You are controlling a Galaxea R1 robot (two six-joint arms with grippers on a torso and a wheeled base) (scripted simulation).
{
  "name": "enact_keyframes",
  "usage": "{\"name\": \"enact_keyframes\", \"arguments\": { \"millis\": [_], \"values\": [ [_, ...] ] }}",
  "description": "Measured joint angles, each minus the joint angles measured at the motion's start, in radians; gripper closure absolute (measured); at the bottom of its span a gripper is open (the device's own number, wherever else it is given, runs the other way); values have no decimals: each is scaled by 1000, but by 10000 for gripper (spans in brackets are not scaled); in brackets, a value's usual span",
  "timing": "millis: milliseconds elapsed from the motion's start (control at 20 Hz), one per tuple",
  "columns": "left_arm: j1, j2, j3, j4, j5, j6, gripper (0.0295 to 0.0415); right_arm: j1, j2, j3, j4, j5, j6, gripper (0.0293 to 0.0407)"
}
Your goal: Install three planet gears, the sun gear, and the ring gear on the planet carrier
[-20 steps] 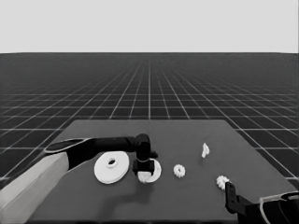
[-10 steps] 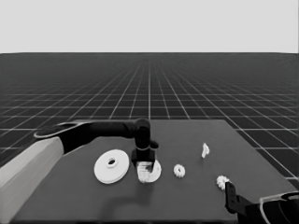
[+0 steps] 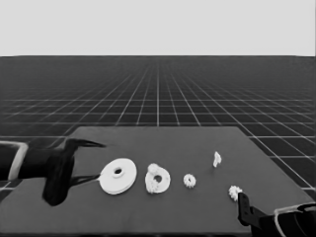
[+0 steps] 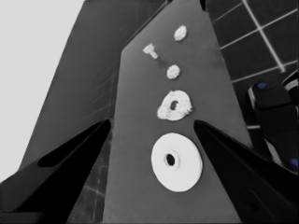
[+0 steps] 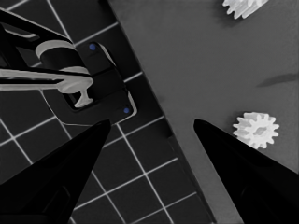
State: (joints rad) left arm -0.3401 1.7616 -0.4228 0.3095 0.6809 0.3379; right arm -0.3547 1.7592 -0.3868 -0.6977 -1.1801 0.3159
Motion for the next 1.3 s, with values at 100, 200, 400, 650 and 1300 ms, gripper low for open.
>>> {"name": "enact_keyframes", "arguments": {
  "millis": [100,200,400,650,1300],
  "values": [
    [-1,-4,3,0,-3,8,326,339,567,-403,355,-389,784,307],
    [-2,-6,4,1,-4,11,326,357,743,-719,459,-357,931,313],
    [-2,-7,5,1,-4,13,326,357,824,-902,507,-340,966,315],
    [-2,-7,5,1,-4,13,326,189,867,-1025,359,-272,918,315],
    [-2,-7,5,1,-4,13,326,152,882,-1068,327,-248,898,387]
  ]
}}
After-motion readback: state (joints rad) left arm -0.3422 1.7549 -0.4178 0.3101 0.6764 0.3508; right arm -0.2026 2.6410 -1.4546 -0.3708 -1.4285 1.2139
